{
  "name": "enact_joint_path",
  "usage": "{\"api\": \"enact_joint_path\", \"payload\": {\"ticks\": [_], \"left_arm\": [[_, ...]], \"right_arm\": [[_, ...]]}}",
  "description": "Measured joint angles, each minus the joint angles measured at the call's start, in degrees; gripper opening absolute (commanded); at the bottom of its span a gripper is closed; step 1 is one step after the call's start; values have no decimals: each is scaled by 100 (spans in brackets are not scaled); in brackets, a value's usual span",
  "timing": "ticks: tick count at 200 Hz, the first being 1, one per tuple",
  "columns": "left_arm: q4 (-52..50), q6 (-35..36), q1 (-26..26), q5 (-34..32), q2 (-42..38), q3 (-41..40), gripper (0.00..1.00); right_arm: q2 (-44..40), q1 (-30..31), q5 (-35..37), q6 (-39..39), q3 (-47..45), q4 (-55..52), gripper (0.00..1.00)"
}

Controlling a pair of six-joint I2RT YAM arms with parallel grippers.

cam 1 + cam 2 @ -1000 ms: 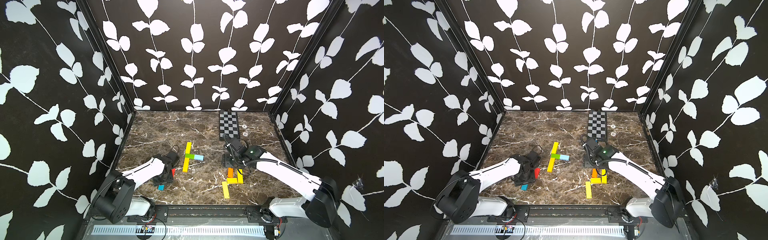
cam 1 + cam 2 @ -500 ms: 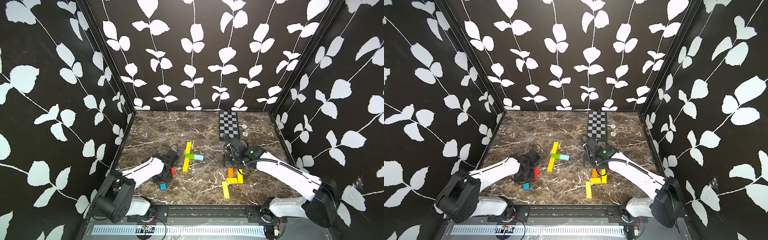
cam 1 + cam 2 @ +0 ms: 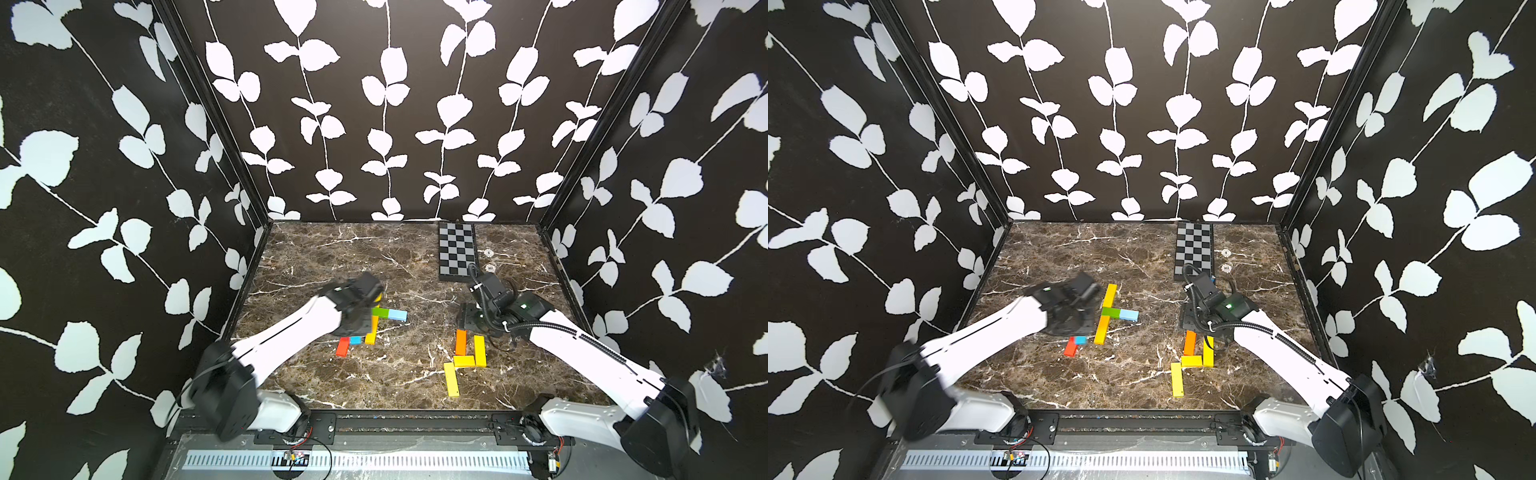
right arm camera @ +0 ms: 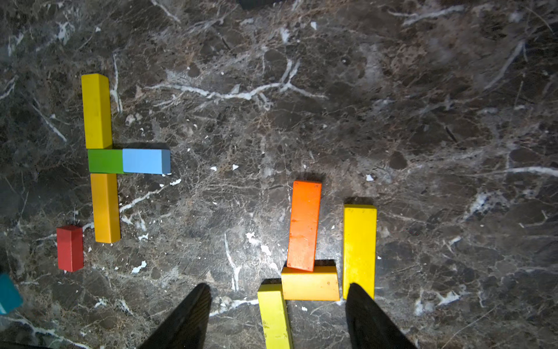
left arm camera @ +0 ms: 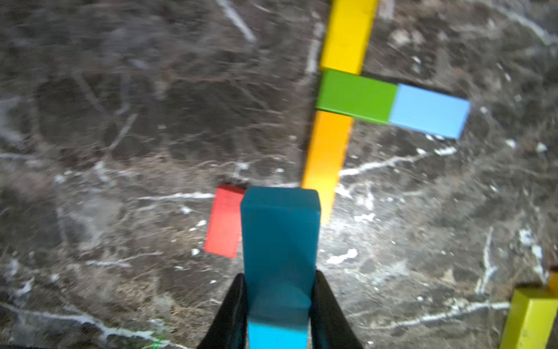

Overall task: Assemble the letter h with building blocks
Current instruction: Place the building block at the center of the board.

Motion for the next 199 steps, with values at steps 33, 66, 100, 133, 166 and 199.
{"api": "enact_joint_path", "payload": {"ticks": [33,66,100,133,166,199], "left_arm": [[378,221,-614,221,1364,570,0],[564,317,-800,393,2015,634,0],[619,352,-807,455,2358,820,0],[671,350,-807,459,2520,1029,9],[671,190,-807,455,2575,1093,40],[800,52,-807,522,2632,1099,40]], "right_arm": [[-149,-216,-118,33,-142,-37,69],[-197,-286,-144,37,-170,-144,69],[-197,-286,-164,37,-170,-166,69],[-195,-295,-166,35,-168,-214,68],[-184,-295,-208,33,-168,-247,68],[-162,-295,-229,-7,-79,-339,68]]}}
